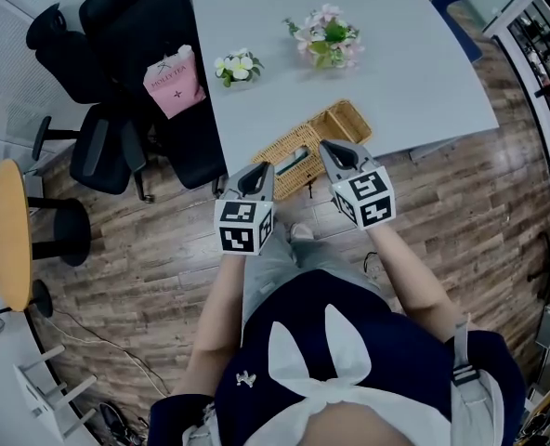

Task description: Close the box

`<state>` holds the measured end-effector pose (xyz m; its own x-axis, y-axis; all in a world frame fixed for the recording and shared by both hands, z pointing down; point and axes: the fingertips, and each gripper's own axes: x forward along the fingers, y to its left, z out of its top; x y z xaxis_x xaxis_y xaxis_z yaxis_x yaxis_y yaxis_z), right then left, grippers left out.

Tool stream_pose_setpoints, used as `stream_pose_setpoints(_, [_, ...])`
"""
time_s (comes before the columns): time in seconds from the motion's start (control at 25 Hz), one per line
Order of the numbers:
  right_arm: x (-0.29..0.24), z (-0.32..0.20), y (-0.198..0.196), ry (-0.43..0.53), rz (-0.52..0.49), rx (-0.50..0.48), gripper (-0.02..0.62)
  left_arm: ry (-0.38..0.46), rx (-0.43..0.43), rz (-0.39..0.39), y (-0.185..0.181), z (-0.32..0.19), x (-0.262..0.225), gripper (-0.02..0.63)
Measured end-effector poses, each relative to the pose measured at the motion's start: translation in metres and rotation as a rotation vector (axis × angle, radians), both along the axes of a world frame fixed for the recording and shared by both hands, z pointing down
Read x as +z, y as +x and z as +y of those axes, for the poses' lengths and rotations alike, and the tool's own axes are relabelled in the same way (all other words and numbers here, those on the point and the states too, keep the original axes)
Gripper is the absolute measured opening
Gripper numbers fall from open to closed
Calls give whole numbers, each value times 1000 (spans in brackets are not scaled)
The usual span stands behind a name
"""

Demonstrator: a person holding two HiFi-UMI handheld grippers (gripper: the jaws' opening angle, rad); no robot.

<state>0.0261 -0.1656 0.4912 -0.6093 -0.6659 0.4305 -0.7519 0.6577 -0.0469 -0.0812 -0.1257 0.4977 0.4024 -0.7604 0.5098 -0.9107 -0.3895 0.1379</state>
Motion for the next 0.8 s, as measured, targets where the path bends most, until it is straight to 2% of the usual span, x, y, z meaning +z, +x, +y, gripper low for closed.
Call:
stream_pose_setpoints(0.12, [-6,7,-7,-5,-12,-15,3,8,-13,52,3,1,-9,34])
stream_pose_setpoints(0.4, [-17,19,-20,3,-30,-27,3,45,-80,41,0,0,-21,34])
stream_pose_setpoints(0.8, [-22,22,-27,15,-44,-23,2,71,-36,41,3,-2,-28,34])
